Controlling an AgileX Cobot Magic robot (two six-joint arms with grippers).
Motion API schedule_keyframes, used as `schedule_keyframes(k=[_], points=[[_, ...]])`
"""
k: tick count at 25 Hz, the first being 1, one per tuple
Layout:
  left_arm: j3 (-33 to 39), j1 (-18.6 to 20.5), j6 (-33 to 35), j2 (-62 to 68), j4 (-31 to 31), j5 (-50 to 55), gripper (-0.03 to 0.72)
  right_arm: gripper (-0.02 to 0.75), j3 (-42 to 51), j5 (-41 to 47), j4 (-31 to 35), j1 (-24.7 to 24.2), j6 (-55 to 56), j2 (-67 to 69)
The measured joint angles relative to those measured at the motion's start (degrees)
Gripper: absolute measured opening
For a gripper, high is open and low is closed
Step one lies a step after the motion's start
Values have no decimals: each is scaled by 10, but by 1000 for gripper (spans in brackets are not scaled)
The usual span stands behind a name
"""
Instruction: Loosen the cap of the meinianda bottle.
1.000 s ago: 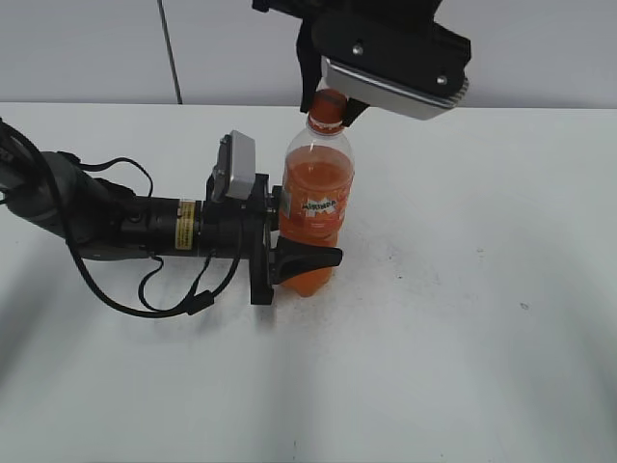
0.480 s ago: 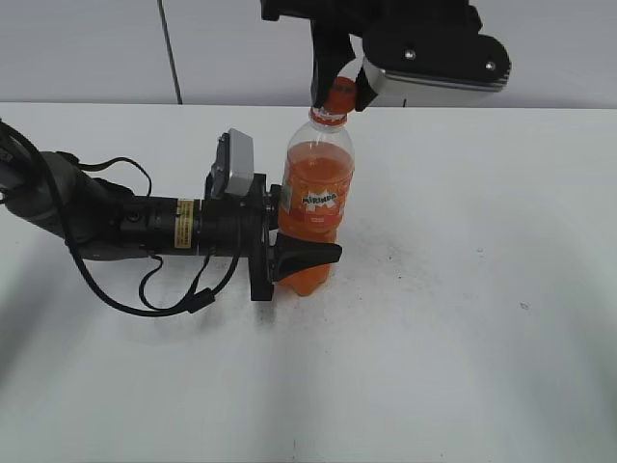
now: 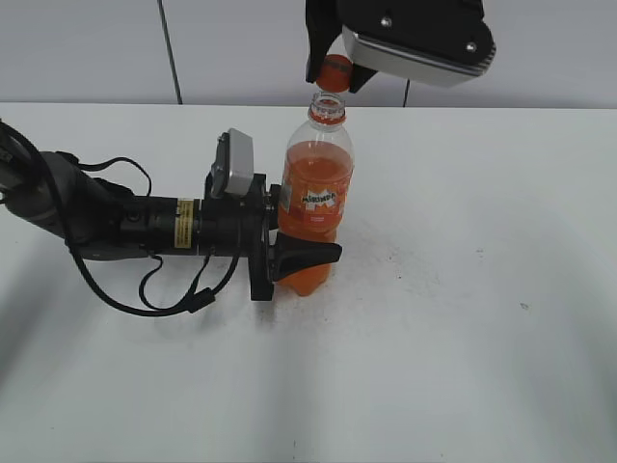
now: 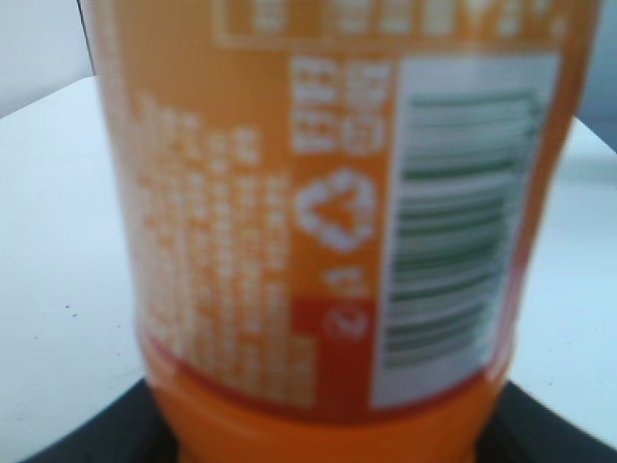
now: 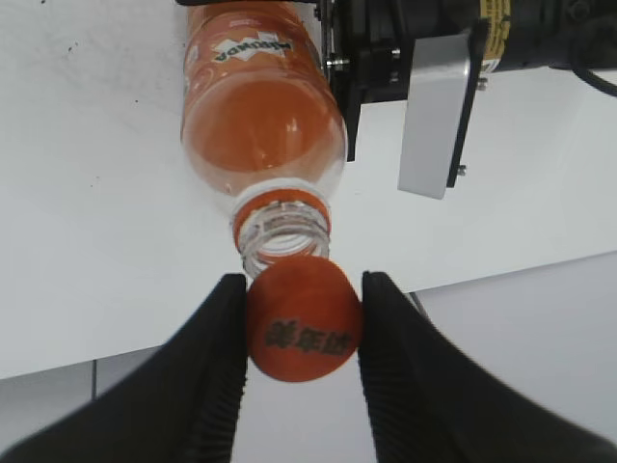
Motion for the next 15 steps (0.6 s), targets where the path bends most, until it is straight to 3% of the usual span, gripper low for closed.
schedule_keyframes(k=[8, 15], points=[[0, 0, -1, 0, 0, 0, 384, 272, -2, 0, 2, 0, 254, -29], [0, 0, -1, 0, -1, 0, 384, 272, -2, 1, -13, 0, 693, -39]])
